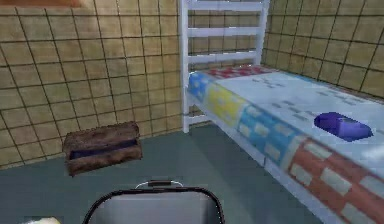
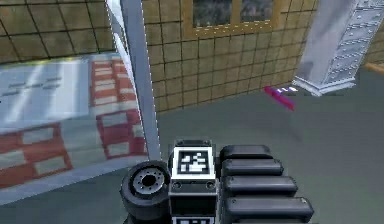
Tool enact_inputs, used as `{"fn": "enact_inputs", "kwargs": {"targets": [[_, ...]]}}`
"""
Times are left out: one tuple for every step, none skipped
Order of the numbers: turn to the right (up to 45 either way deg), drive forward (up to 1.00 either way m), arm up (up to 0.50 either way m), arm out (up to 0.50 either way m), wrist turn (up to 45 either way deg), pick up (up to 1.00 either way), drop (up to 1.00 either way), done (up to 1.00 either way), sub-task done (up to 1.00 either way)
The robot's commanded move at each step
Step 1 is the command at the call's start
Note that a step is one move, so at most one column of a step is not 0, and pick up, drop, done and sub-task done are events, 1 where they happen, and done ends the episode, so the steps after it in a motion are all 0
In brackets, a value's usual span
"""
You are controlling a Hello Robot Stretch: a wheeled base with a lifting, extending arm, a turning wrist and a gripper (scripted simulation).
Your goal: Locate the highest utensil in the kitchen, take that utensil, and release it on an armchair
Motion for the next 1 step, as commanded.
{"fn": "enact_inputs", "kwargs": {"targets": [[45.0, 0.0, 0.0, 0.0, 0.0, 0.0, 0.0, 0.0, 0.0]]}}
